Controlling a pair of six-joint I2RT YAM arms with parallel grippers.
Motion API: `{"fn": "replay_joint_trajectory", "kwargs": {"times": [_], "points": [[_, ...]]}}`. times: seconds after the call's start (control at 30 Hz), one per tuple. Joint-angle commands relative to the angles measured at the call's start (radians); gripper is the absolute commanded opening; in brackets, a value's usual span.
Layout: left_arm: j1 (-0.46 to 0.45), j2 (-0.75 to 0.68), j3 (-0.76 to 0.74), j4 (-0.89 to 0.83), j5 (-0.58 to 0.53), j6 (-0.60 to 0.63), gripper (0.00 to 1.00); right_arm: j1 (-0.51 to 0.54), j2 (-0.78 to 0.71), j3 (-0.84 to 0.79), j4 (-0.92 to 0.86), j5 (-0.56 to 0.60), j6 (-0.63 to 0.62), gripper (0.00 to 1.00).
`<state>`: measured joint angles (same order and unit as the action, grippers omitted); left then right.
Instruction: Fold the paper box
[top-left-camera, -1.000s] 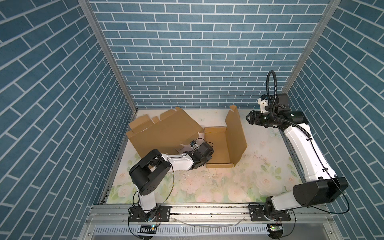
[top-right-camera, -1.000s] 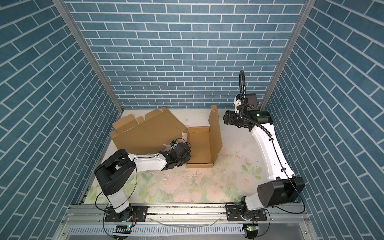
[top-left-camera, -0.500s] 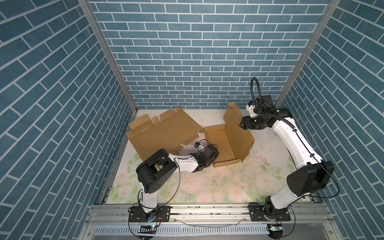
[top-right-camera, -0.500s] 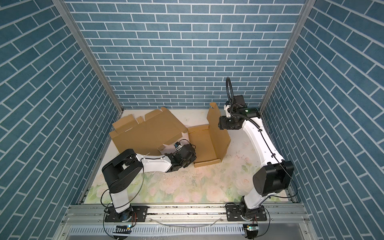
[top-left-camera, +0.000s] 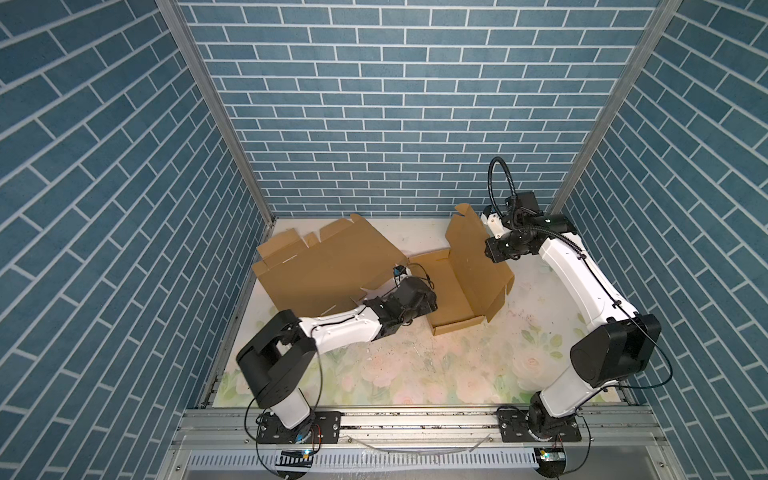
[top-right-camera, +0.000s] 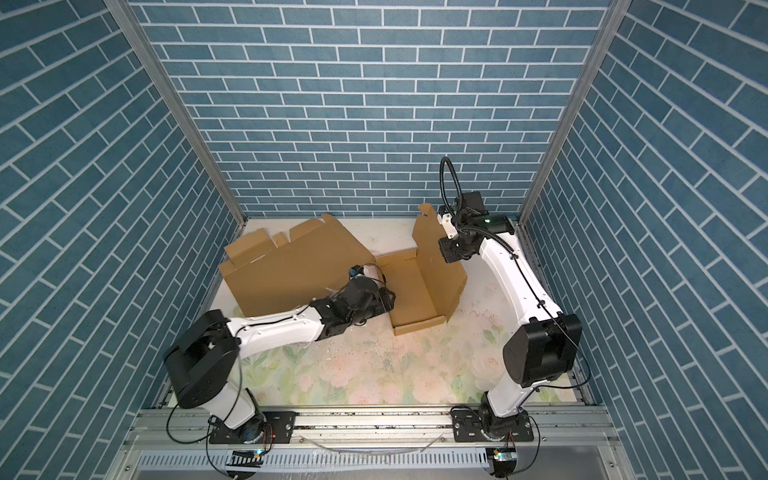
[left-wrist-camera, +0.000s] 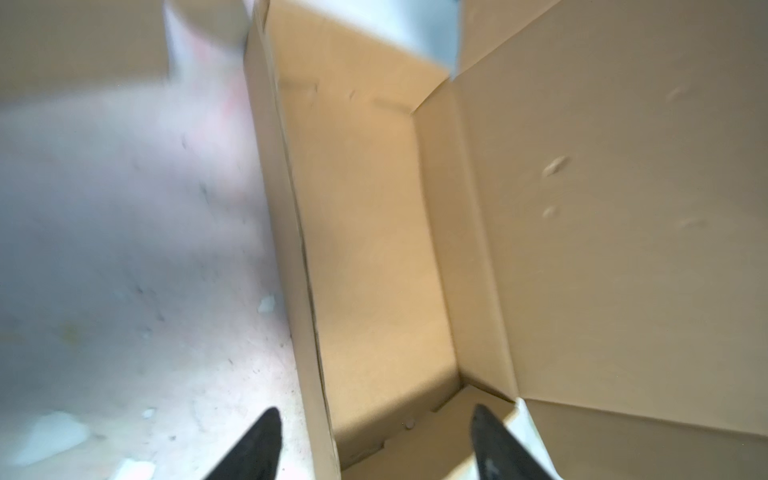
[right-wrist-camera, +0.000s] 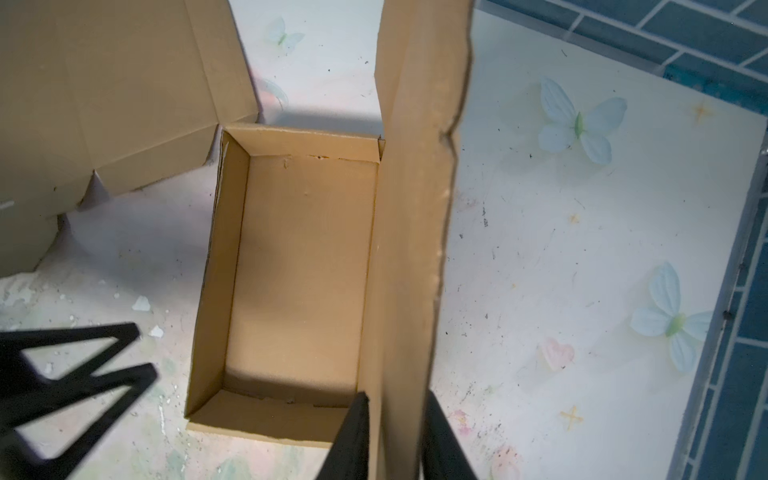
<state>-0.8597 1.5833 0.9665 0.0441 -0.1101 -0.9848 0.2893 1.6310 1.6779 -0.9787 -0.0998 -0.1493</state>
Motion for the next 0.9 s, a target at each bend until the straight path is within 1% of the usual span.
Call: {"fn": "replay_joint_trajectory", "kwargs": {"times": [0.0, 0.07, 0.13, 0.23, 0.37, 0.5, 0.63, 0.67, 0.77, 0.87], "points": [[0.07, -0.098, -0.014, -0.123, -0.02, 0.268, 0.77, 0.001, -0.074, -0.041, 0.01, 0.028, -0.215, 0.19], [0.111, -0.147, -0.018, -0.151, -0.038, 0.369, 0.8, -0.006, -0.104, -0.054, 0.009, 0.027, -0.277, 0.15], [0.157, -0.177, -0.02, -0.161, -0.027, 0.428, 0.81, -0.014, -0.126, -0.059, 0.003, -0.012, -0.322, 0.11], [0.246, -0.197, -0.017, -0.151, 0.053, 0.467, 0.81, -0.016, -0.138, -0.056, -0.019, -0.067, -0.394, 0.06], [0.35, -0.209, -0.024, -0.099, 0.156, 0.488, 0.79, -0.018, -0.098, -0.007, -0.072, -0.131, -0.483, 0.0], [0.425, -0.24, -0.038, -0.078, 0.211, 0.518, 0.77, -0.018, -0.031, 0.083, -0.202, -0.26, -0.628, 0.0], [0.516, -0.293, -0.068, -0.057, 0.251, 0.524, 0.77, -0.014, 0.037, 0.189, -0.269, -0.322, -0.716, 0.0], [0.536, -0.304, -0.074, -0.05, 0.265, 0.526, 0.78, -0.008, 0.053, 0.212, -0.273, -0.337, -0.735, 0.0], [0.6, -0.318, -0.084, -0.032, 0.327, 0.519, 0.87, 0.019, 0.103, 0.272, -0.269, -0.375, -0.788, 0.02], [0.653, -0.306, -0.086, -0.003, 0.409, 0.509, 0.89, 0.038, 0.175, 0.336, -0.265, -0.376, -0.817, 0.06]]}}
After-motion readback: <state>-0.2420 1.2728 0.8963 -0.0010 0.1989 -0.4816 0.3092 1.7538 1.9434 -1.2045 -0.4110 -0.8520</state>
